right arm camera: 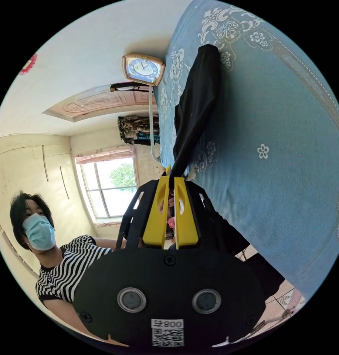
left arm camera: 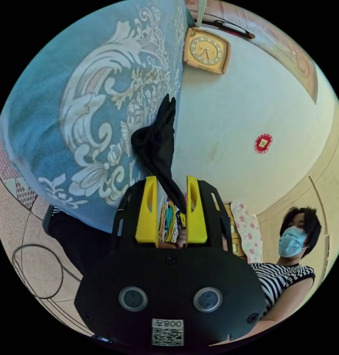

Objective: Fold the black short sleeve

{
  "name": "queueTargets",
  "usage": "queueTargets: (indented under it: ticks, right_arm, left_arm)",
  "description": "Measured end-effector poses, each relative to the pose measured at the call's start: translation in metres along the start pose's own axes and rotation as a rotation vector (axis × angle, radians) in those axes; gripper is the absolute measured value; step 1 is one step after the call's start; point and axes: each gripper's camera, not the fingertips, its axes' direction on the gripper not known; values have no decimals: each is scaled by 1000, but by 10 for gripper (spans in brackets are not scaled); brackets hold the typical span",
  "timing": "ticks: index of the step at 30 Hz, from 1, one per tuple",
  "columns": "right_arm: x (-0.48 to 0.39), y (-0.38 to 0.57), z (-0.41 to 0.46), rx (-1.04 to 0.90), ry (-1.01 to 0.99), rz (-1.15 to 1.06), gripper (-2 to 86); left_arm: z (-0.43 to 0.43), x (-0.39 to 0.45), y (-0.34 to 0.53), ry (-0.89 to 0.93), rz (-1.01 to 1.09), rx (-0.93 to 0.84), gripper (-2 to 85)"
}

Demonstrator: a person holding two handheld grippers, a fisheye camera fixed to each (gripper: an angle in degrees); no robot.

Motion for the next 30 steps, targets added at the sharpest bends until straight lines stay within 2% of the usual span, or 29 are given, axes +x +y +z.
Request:
queueTargets:
  ticks: [9,22,30]
  right_arm:
    - [29,48,-35,25,2,-11,21]
    - [78,172,-105,73,-7,-8,19]
    - [95,247,-157,149,-55,-80,19]
  left_arm:
    - [-7,27,21,-35,-15,55,39]
    - [-9,102,97,-29,28,-66,30]
    - [13,164,133,32,113,-131,29]
